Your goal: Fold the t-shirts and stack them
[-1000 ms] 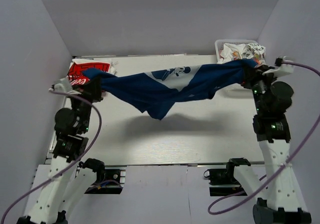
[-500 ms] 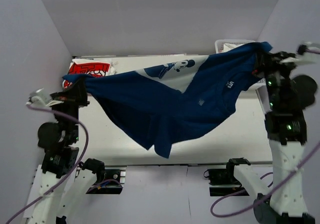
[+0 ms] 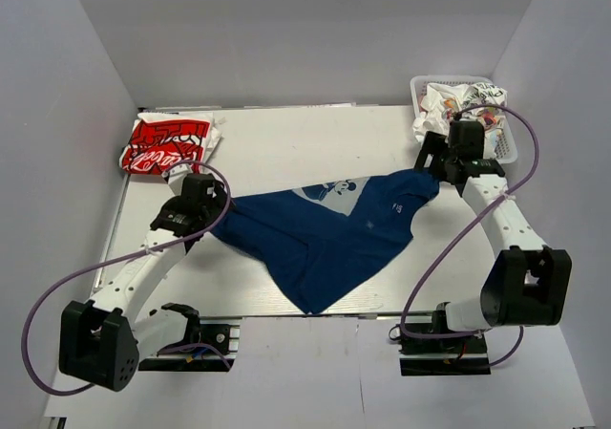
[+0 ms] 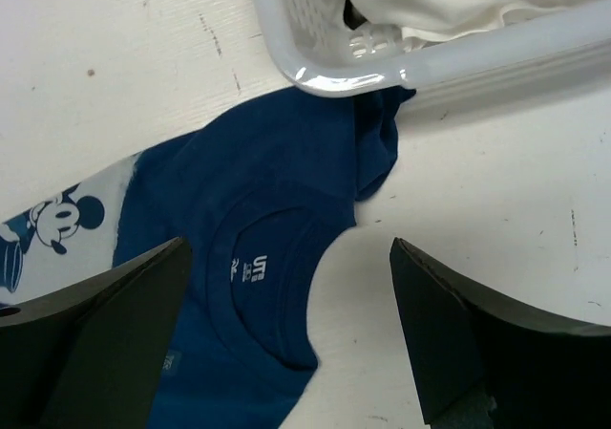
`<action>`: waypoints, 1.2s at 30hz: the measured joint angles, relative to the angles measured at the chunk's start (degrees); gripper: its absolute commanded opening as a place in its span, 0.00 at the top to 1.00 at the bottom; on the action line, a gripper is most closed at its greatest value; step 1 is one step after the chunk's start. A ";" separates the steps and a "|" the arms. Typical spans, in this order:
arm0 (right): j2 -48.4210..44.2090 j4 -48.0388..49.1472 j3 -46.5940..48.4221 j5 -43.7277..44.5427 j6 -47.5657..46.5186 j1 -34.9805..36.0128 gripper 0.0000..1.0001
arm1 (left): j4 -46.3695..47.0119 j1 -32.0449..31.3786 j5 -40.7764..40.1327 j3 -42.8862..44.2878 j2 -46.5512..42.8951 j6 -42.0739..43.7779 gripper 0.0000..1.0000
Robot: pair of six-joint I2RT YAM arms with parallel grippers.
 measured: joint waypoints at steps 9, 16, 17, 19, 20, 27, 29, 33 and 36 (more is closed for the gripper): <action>-7.76 -0.48 -3.87 -1.11 -0.42 13.09 0.10 | -0.39 1.77 -5.84 0.00 1.42 -3.04 0.00; -7.13 -0.31 -12.07 -1.90 -0.98 29.53 0.10 | 4.22 4.90 -1.44 0.31 9.70 0.20 0.15; -6.54 -0.24 -13.07 -2.08 -0.90 31.45 0.10 | 4.92 4.96 -0.13 0.28 10.47 0.85 0.15; -4.85 -0.26 -14.62 -2.58 -0.70 35.28 0.10 | 6.62 4.98 2.08 -0.09 11.34 1.57 0.15; -3.72 -0.31 -14.93 -2.67 -0.61 37.33 0.10 | 7.72 4.98 3.10 -0.61 11.47 1.88 0.14; 4.35 -2.01 -13.68 -1.18 -0.02 52.00 0.10 | 12.50 4.98 6.69 -3.23 12.48 3.21 0.11; 5.68 -2.12 -13.38 -0.70 0.04 55.95 0.10 | 13.18 4.98 7.30 -3.41 13.46 3.37 0.11; 6.21 -1.38 -13.25 -1.03 -0.46 61.48 0.10 | 14.53 4.98 7.78 -4.70 15.12 3.39 0.14; 7.91 -0.02 -11.50 -1.77 -1.46 64.32 0.10 | 14.36 4.98 7.21 -5.49 15.37 3.28 0.17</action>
